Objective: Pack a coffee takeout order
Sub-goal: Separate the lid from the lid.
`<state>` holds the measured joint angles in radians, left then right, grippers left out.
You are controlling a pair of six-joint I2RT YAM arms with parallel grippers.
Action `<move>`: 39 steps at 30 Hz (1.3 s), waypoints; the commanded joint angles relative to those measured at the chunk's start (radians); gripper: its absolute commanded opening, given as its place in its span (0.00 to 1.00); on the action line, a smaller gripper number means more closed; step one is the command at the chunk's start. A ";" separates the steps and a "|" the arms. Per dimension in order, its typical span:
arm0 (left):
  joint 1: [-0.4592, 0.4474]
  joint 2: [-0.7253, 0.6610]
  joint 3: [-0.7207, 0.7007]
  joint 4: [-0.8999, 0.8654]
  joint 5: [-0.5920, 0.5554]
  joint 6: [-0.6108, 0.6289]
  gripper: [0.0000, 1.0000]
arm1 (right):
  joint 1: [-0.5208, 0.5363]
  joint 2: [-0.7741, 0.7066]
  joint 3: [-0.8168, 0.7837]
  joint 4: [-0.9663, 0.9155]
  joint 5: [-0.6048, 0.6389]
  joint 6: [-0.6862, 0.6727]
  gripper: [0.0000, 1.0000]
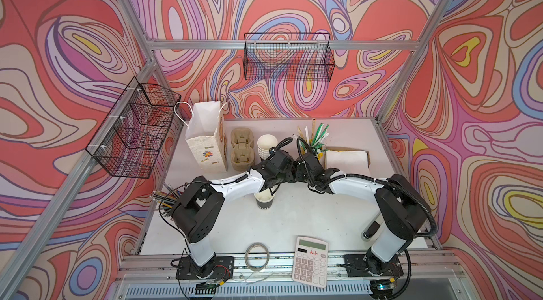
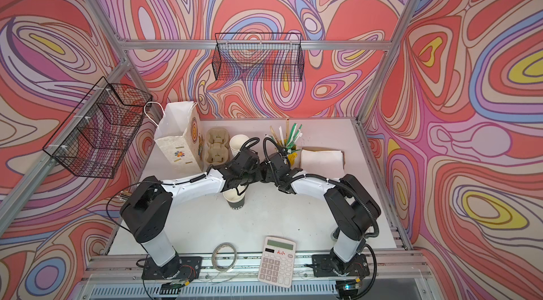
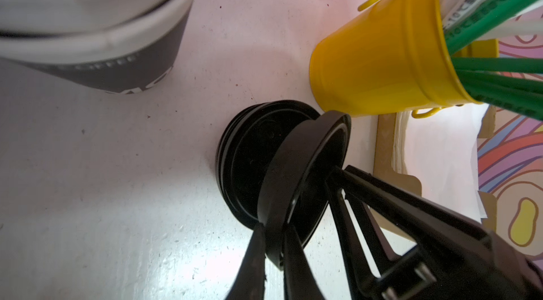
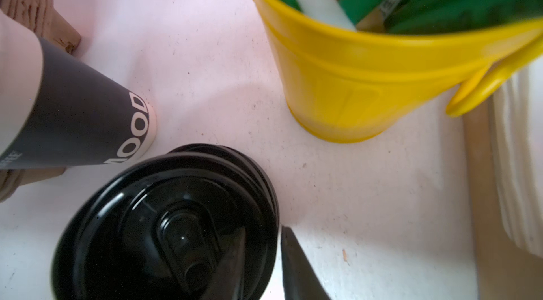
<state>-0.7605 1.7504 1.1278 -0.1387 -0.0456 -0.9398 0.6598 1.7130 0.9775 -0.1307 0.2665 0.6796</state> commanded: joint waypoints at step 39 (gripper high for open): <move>-0.011 -0.355 -0.013 -0.117 0.022 0.096 0.00 | -0.003 -0.533 -0.074 0.056 -0.206 -0.350 0.98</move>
<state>-0.7662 1.4528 1.1297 -0.2363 -0.0196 -0.9016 0.6598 1.2022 0.8486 -0.0040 0.1173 0.4240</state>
